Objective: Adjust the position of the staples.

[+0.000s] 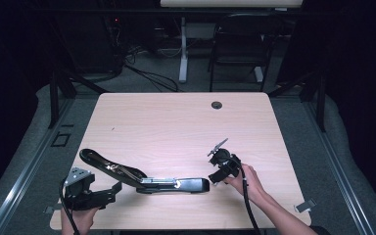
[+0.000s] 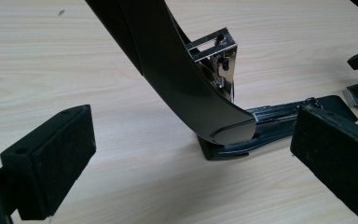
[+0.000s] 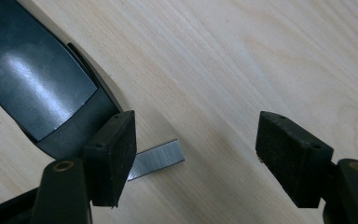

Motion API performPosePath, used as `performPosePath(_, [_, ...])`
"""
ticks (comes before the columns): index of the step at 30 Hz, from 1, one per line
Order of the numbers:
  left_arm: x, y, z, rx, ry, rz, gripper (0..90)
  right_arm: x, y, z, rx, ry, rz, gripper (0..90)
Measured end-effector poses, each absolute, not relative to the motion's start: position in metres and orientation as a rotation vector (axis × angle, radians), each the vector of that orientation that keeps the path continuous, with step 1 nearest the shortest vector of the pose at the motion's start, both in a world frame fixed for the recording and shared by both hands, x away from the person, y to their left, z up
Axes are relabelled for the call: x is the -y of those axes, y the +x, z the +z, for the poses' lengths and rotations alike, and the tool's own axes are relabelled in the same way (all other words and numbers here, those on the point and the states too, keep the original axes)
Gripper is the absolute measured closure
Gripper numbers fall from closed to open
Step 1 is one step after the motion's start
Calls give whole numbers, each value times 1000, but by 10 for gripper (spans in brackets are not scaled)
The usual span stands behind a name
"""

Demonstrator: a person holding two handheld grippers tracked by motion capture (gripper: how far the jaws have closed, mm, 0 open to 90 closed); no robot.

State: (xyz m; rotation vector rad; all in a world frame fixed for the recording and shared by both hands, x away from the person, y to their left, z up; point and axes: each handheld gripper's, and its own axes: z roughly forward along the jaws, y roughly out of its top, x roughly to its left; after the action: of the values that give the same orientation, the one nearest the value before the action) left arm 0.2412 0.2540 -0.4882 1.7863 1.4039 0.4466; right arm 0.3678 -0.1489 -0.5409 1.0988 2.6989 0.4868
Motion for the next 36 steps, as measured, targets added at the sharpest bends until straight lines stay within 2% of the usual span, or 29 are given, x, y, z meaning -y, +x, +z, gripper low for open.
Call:
performPosePath(14, [-252,242,-488,-1382,1806,432,1,145,366,-549,-2735,1062,374,326])
performPosePath(24, [-252,243,-489,-1382,1815,431,1,159,369,-543,-2742,1095,364,440])
performPosePath(36, [-251,244,-489,-1381,1823,425,1,161,372,-539,-2798,1134,543,653])
